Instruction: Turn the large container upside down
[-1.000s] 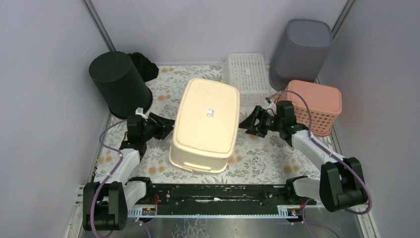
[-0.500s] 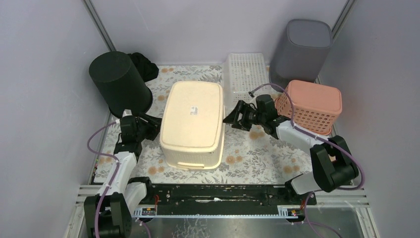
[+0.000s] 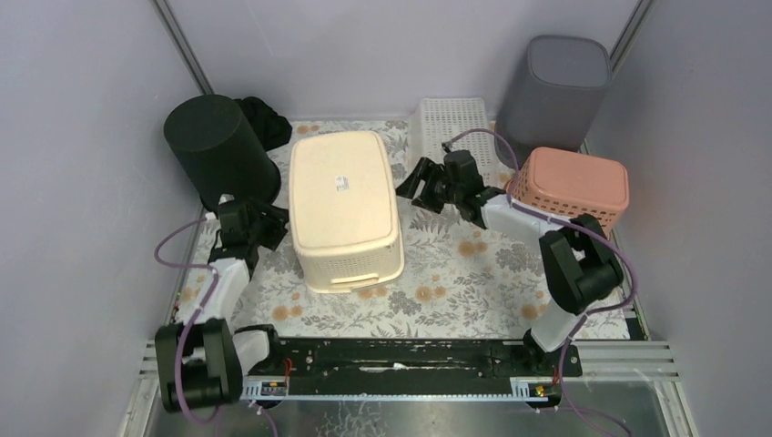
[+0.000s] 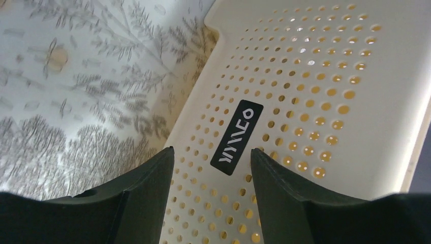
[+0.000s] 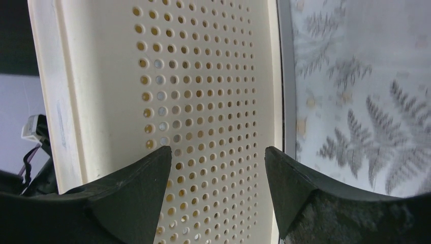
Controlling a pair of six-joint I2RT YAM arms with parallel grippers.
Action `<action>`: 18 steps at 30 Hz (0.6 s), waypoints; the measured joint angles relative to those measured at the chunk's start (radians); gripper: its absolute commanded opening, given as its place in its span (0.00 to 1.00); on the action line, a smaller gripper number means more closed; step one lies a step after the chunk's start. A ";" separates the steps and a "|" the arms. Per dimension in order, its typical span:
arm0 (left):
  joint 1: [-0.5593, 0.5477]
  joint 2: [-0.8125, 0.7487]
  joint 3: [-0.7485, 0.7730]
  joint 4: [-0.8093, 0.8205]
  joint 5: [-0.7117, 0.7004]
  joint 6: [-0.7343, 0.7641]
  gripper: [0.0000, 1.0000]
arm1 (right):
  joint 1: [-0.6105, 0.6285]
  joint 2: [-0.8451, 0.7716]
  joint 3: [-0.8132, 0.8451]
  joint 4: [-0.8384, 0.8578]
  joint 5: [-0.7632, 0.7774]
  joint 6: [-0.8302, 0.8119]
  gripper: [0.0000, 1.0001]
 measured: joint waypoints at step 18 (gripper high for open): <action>0.043 0.740 0.547 0.278 0.058 -0.006 0.64 | -0.030 0.405 0.571 -0.148 0.159 -0.032 0.77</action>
